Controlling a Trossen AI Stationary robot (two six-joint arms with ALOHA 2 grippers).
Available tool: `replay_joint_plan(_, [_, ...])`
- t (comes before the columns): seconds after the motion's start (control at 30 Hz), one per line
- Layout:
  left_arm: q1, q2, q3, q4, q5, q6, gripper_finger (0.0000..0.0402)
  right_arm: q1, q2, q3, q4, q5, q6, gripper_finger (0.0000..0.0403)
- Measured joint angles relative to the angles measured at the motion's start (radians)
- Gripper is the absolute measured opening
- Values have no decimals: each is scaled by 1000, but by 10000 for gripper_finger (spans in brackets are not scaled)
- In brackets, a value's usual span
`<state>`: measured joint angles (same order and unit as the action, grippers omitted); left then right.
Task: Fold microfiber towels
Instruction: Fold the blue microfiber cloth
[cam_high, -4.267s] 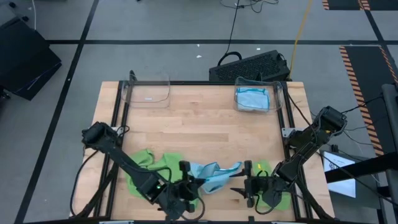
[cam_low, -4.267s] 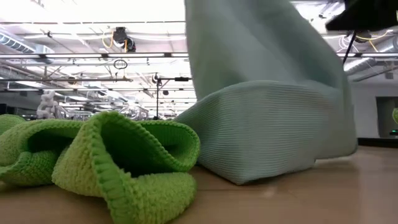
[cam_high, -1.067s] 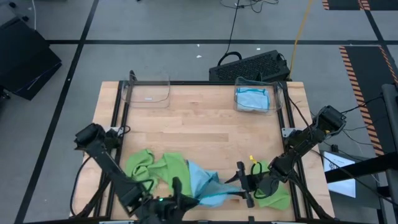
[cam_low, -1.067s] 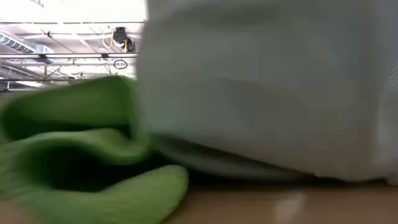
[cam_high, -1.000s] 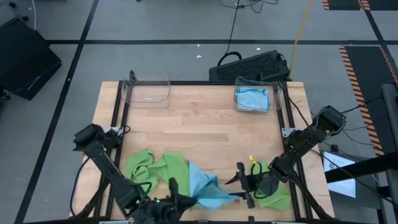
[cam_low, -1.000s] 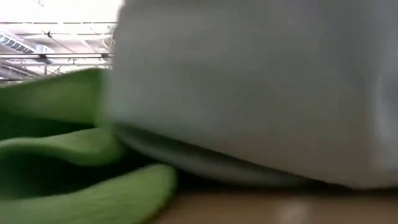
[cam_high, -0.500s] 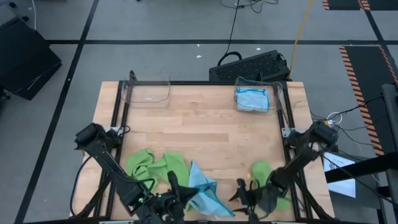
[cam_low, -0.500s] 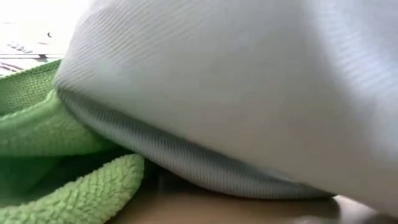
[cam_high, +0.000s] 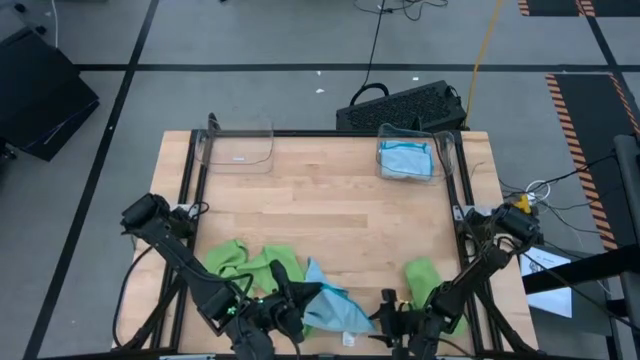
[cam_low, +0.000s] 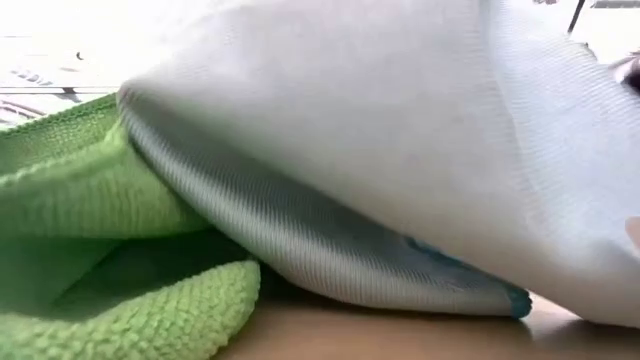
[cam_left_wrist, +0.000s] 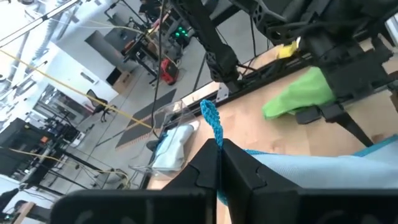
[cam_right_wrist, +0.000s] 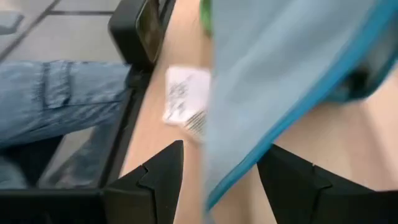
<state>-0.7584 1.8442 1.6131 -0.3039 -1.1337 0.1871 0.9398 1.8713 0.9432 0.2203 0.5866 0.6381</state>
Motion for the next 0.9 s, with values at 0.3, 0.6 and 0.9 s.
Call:
replay_joint_plan(0.3, [0,-12,0,-24,1,-15,12,-6,35,-1,-9,-60,84,178])
replay_joint_plan(0.6, [0,-12,0,-38,7,-28,9,-22,37,-1,-23,-36,52,51])
replay_joint_plan(0.9, [8,-15,0,-65,10,-34,6,-56,-81,-1,-189,-33,19,4])
